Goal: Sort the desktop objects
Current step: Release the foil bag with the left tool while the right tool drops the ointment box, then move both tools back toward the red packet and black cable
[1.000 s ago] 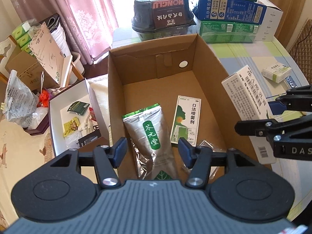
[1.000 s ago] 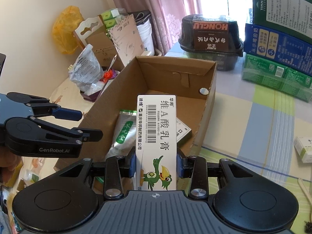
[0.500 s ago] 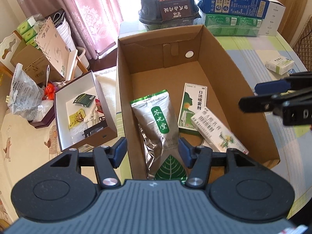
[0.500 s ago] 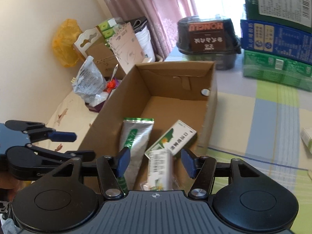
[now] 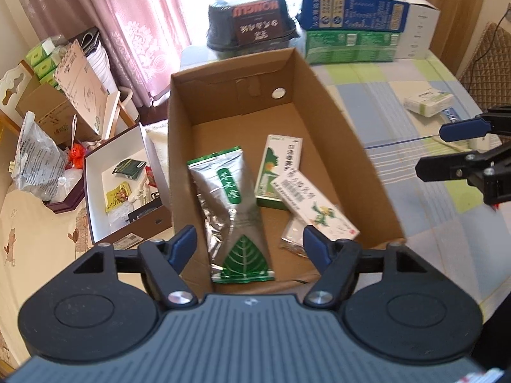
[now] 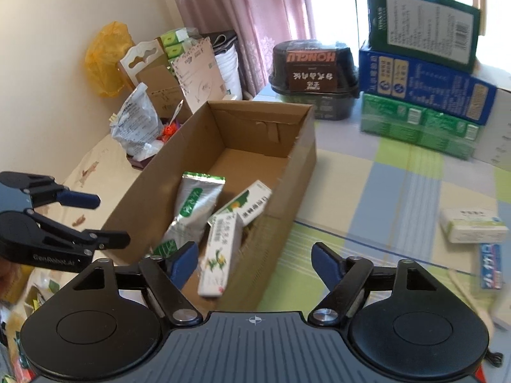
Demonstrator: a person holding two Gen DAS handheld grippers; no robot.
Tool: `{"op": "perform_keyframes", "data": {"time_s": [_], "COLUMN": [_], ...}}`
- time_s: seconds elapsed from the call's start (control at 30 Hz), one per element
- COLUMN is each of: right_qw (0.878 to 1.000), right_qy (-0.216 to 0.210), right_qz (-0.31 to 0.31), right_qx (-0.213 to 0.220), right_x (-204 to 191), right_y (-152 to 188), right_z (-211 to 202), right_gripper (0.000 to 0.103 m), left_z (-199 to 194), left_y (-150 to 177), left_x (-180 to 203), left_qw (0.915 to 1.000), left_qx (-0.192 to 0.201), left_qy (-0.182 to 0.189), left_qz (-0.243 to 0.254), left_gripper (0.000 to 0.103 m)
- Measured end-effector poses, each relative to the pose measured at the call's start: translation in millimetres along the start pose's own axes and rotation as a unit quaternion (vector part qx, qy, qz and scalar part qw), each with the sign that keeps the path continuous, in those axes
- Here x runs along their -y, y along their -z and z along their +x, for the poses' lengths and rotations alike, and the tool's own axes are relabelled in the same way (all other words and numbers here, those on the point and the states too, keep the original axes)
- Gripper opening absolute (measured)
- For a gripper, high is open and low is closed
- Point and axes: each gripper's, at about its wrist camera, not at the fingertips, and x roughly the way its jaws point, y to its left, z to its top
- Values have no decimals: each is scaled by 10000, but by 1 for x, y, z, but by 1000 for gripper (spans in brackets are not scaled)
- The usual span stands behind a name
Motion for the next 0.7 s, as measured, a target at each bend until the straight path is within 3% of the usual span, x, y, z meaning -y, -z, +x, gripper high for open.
{"op": "perform_keyframes", "data": {"time_s": [0.3,0.7], "right_qw": [9995,9970], "right_qy": [270,637], "right_qz": [-88,333], "right_qx": [146,288], "right_x": [16,70], "right_y": [29,65], "right_z": [-53,-120], "right_gripper": [99,101], "left_z": [-33,-62], "left_y": [8,15], "left_x": [42,108], "left_qw": [9995,9967], "left_qx": [228,500], "left_qy": [104,210], "left_qz": [203,604], "left_gripper": [85,101]}}
